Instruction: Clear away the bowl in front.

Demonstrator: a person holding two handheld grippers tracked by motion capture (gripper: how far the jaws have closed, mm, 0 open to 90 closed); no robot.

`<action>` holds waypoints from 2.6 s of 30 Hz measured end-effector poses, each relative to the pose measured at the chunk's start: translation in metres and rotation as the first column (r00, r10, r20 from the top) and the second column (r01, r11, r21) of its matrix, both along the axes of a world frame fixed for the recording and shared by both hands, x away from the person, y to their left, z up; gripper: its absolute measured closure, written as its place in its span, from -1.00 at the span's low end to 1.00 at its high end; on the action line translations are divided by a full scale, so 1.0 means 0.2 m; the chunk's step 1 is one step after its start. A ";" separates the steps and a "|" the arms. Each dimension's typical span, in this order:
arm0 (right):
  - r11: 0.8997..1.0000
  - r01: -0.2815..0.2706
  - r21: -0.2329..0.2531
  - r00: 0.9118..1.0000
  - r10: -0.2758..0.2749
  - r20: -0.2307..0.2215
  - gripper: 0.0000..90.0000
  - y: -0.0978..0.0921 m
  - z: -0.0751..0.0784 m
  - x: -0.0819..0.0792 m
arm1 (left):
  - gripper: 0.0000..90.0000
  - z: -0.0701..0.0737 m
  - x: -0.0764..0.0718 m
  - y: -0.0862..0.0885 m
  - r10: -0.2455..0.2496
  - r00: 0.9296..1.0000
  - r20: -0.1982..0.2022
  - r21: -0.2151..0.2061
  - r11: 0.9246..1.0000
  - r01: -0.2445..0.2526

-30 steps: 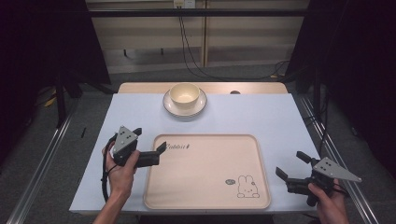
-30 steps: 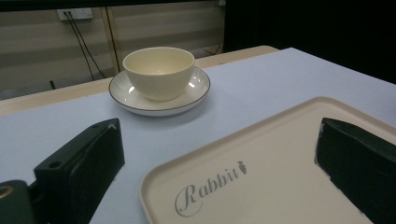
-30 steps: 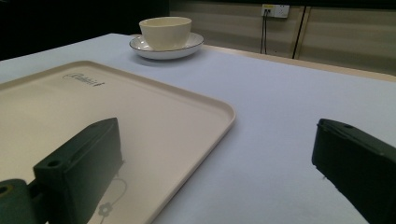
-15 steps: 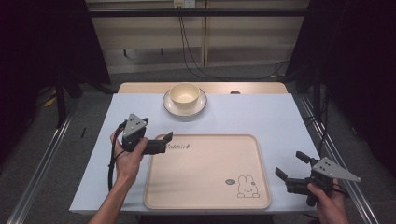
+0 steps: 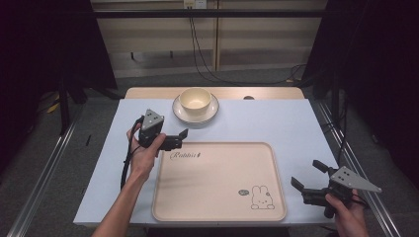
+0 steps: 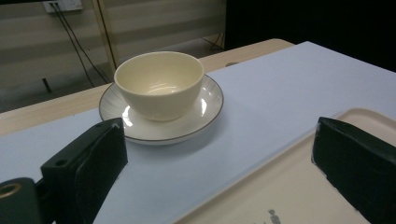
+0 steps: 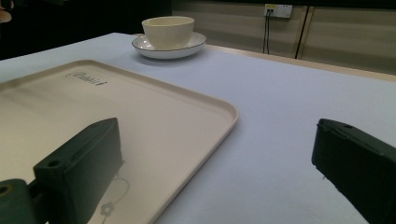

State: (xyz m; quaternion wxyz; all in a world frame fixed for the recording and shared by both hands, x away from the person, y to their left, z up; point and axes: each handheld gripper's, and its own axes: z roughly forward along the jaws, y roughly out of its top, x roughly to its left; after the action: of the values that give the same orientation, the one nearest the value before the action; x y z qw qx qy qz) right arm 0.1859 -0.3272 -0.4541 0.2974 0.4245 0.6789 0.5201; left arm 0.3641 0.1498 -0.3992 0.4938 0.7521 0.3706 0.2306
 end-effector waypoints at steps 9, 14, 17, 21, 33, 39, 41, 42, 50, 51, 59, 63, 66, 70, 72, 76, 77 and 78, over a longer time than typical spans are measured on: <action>1.000 0.000 -0.001 1.000 0.000 0.000 -0.97 0.00 0.00 0.00 | -0.84 0.02 0.12 -0.04 0.018 1.000 0.002 0.010 1.000 -0.018; 1.000 -0.004 0.002 1.000 0.004 0.001 -0.97 0.00 0.00 0.00 | -0.81 0.02 0.20 -0.07 0.025 1.000 -0.003 0.028 0.999 -0.025; 1.000 -0.005 0.001 1.000 0.005 0.003 -0.97 0.00 0.00 0.00 | -0.81 0.01 0.26 -0.07 0.048 0.999 -0.022 0.038 0.998 -0.047; 1.000 -0.013 -0.003 1.000 0.013 0.002 -0.97 0.00 0.00 0.00 | -0.81 0.00 0.32 -0.08 0.080 0.997 -0.023 0.050 0.996 -0.079; 1.000 -0.011 0.001 1.000 0.011 0.004 -0.97 0.00 0.00 0.00 | -0.90 -0.02 0.47 -0.12 0.059 0.996 -0.068 0.043 0.998 -0.056; 1.000 -0.016 0.004 1.000 0.016 0.006 -0.97 0.00 0.00 0.00 | -0.91 -0.03 0.58 -0.13 0.104 0.989 -0.104 0.046 0.994 -0.100; 1.000 -0.013 0.001 1.000 0.013 0.012 -0.97 0.00 0.00 0.00 | -0.88 -0.03 0.61 -0.14 0.116 0.988 -0.105 0.053 0.992 -0.111; 1.000 -0.012 0.003 1.000 0.012 0.010 -0.97 0.00 0.00 0.00 | -0.88 -0.03 0.62 -0.14 0.115 0.987 -0.116 0.041 0.993 -0.111; 1.000 -0.011 0.013 1.000 0.011 0.005 -0.97 0.00 0.00 0.00 | -0.83 -0.07 0.73 -0.15 0.158 0.977 -0.142 0.097 0.985 -0.145; 1.000 -0.013 0.013 1.000 0.013 0.002 -0.97 -0.01 0.00 0.00 | -0.78 -0.07 0.74 -0.15 0.159 0.977 -0.144 0.099 0.984 -0.145; 1.000 -0.012 0.015 1.000 0.012 0.001 -0.97 -0.01 0.00 0.00 | -0.71 -0.09 0.82 -0.16 0.182 0.966 -0.183 0.127 0.979 -0.161; 1.000 -0.008 0.013 1.000 0.008 0.006 -0.97 -0.01 0.00 0.00 | -0.67 -0.09 0.85 -0.18 0.182 0.963 -0.200 0.129 0.979 -0.158; 1.000 -0.012 0.013 1.000 0.012 0.006 -0.97 -0.01 0.00 0.00 | -0.61 -0.11 0.86 -0.20 0.199 0.957 -0.211 0.123 0.977 -0.176; 1.000 -0.019 0.013 1.000 0.019 0.001 -0.97 -0.01 0.00 0.00 | -0.62 -0.14 0.89 -0.20 0.210 0.944 -0.256 0.129 0.975 -0.182; 1.000 -0.018 0.012 1.000 0.018 0.004 -0.97 -0.01 0.00 0.00 | -0.60 -0.16 0.90 -0.20 0.211 0.939 -0.270 0.124 0.975 -0.183; 1.000 -0.019 0.011 1.000 0.019 0.003 -0.97 -0.01 0.00 0.00 | -0.44 -0.16 0.92 -0.24 0.232 0.929 -0.289 0.143 0.970 -0.197; 1.000 -0.020 0.011 1.000 0.020 0.003 -0.97 -0.01 0.00 0.00 | -0.37 -0.16 0.92 -0.24 0.230 0.928 -0.294 0.142 0.970 -0.196; 1.000 -0.019 0.010 1.000 0.019 0.006 -0.97 -0.01 0.00 0.00 | -0.34 -0.16 0.93 -0.24 0.223 0.921 -0.320 0.130 0.973 -0.190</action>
State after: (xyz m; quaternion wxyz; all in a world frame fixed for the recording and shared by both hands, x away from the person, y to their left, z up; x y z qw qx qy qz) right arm 0.1853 -0.3297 -0.4540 0.2922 0.4182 0.6794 0.5274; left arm 0.5497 0.1021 -0.4317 0.3603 0.7597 0.5144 0.1688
